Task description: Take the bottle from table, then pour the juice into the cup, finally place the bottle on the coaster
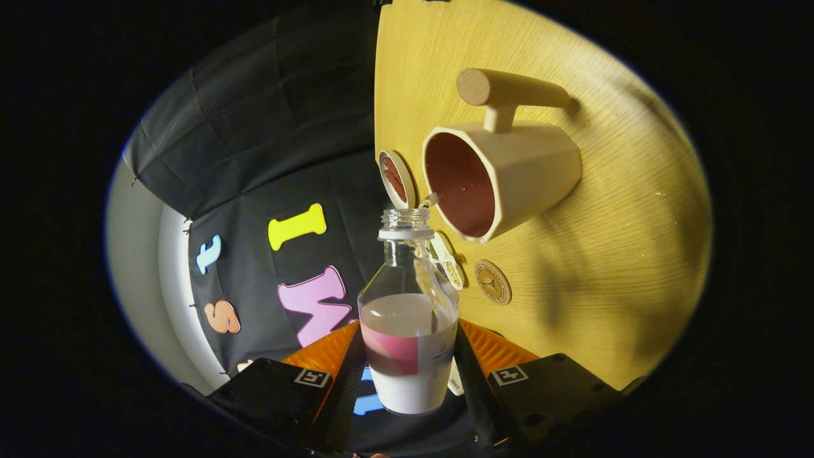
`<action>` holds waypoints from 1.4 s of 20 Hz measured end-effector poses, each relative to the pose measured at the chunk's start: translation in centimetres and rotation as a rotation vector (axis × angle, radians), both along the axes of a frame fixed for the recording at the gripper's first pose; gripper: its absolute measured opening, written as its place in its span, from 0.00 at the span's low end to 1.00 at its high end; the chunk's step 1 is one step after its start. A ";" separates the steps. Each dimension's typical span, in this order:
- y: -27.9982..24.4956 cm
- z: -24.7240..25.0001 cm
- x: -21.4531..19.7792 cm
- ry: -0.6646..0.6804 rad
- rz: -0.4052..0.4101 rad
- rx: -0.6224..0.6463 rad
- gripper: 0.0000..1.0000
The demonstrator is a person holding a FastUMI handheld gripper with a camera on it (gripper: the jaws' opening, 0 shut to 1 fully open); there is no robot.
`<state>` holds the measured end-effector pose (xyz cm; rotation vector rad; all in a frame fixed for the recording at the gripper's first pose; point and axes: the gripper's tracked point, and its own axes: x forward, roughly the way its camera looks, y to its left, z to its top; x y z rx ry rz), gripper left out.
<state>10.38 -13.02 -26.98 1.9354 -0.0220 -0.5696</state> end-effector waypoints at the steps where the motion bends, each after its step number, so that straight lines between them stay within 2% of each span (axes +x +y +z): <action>1: 0.1 -0.2 -0.1 0.001 -0.008 0.011 0.76; 8: 0.1 0.3 0.2 -0.020 -0.032 0.059 0.76; 17: -1.9 0.1 0.5 -0.048 -0.159 0.122 0.77; 28: -1.7 0.5 1.6 -0.096 -0.264 0.218 0.77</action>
